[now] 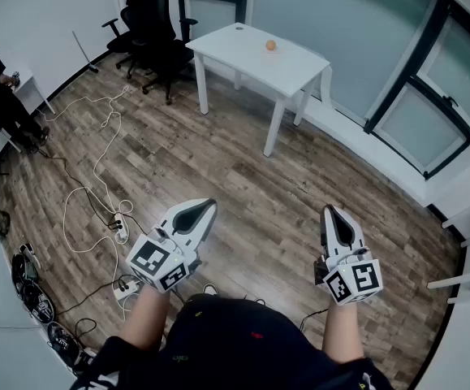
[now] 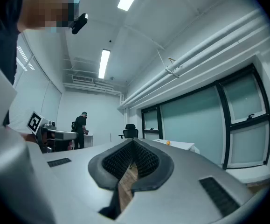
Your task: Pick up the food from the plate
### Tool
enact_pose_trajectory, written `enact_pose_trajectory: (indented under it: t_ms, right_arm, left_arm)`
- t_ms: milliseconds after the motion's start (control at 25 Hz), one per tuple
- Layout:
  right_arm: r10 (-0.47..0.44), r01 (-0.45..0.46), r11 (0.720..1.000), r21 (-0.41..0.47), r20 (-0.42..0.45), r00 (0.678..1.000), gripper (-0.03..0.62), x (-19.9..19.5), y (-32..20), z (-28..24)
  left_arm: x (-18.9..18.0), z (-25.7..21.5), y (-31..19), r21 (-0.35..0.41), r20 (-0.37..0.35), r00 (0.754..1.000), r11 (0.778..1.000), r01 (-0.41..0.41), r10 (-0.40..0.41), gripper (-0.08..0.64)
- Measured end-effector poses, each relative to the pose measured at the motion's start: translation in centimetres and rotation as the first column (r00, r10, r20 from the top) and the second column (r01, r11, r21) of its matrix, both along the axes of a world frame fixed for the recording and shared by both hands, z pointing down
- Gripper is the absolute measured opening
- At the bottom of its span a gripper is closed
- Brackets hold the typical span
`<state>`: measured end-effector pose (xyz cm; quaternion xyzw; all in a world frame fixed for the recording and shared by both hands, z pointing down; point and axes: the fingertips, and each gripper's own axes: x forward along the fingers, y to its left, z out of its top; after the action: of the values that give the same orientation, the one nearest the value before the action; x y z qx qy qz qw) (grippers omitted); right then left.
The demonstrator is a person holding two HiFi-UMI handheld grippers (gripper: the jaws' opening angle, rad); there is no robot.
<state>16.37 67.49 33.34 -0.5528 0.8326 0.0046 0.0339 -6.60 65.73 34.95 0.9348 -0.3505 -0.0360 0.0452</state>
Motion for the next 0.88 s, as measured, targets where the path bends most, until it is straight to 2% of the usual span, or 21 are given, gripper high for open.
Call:
enact_pose_trajectory:
  t_ms: [480,680,880]
  right_arm:
    - [-0.007,0.007,1.0,-0.007,-0.002,1.0,0.022,-3.5,-1.9,0.4]
    - [0.014,-0.013,1.0,-0.028,0.026,1.0,0.023,-5.8,-3.7,0.9]
    - [0.011,-0.01,0.999,-0.047,0.033,0.999,0.022,-9.8,-5.2,2.2]
  left_arm:
    - [-3.3,0.8,-1.7,-0.013,0.013,1.0,1.0,0.022,-0.021,0.031]
    - [-6.5,1.2,-2.7,-0.015,0.001,1.0,1.0,0.017,-0.017,0.031]
    - [-10.1,2.2,-3.6,-0.035,-0.002,1.0,0.999,0.018,-0.018,0.031]
